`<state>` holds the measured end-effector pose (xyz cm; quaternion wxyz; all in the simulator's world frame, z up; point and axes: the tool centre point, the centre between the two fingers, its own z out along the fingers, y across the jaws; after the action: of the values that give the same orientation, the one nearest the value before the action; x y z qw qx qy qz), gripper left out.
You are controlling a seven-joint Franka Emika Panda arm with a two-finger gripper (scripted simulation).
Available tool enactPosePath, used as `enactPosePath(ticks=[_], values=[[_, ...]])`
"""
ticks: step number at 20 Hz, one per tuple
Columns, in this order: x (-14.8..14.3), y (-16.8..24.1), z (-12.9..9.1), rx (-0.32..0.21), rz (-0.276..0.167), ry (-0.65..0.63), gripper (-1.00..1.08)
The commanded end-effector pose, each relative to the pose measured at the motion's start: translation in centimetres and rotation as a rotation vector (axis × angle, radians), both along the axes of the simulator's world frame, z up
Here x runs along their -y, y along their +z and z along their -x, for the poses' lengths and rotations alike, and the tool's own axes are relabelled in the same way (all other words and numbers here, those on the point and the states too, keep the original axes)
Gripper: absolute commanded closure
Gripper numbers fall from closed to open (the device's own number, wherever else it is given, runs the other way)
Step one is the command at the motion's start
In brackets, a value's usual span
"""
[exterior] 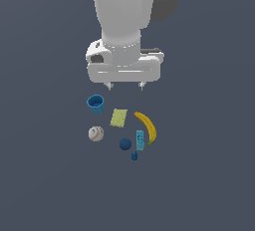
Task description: Pick up a designated object from a clutter of objects.
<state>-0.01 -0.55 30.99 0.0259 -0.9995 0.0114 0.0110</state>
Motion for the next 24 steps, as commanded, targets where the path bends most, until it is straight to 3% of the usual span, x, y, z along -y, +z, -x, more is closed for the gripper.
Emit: enactPosePath(ticks=[1,15,24], values=[[0.0,0.0,0.0,0.000,0.000,0.000,-0.92],[1.5,-0.7,-0.4,0.004,-0.014,-0.028,-0.92],[1.6,-3.0,-1.8,0.009,-0.003,0.040,-0.92]])
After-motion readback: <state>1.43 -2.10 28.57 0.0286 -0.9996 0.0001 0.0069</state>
